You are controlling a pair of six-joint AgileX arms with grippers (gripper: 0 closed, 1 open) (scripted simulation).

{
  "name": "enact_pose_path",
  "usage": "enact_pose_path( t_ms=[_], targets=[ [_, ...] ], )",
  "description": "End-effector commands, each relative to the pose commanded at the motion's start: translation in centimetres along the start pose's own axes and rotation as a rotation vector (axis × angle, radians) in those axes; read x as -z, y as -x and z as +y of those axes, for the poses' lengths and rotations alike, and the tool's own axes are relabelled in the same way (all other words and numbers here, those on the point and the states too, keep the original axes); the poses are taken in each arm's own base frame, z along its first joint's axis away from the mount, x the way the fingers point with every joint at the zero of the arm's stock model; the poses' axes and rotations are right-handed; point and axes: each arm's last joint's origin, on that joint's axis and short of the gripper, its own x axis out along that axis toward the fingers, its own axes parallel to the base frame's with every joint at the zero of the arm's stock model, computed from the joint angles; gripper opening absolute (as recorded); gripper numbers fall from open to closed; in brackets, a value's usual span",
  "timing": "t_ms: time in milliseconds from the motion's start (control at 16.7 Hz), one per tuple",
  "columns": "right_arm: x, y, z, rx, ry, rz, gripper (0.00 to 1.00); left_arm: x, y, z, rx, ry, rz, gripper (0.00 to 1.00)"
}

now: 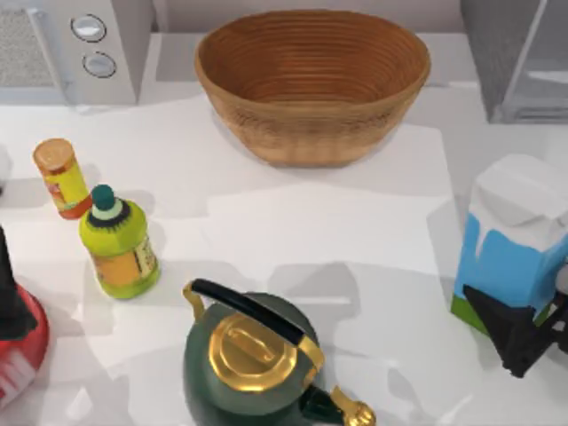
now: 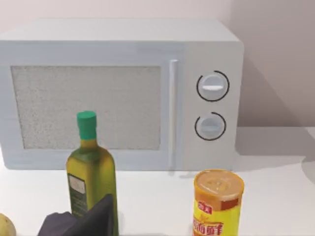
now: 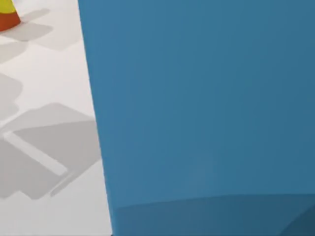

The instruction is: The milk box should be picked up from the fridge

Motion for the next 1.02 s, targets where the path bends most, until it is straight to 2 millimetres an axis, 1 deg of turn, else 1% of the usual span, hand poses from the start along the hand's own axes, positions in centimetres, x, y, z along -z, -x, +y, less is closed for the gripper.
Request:
enact_pose_path(
  t_ms=[660,720,1020],
  targets=[
    [0.00,0.00,0.00,0.000,0.000,0.000,0.98,0.00,0.00,0.00,0.000,0.000,0.000,1.00],
    [0.00,0.00,0.00,0.000,0.000,0.000,1.00,0.00,0.00,0.00,0.000,0.000,0.000,1.00],
    [0.00,0.00,0.00,0.000,0.000,0.000,1.00,0.00,0.00,0.00,0.000,0.000,0.000,1.00]
  ],
)
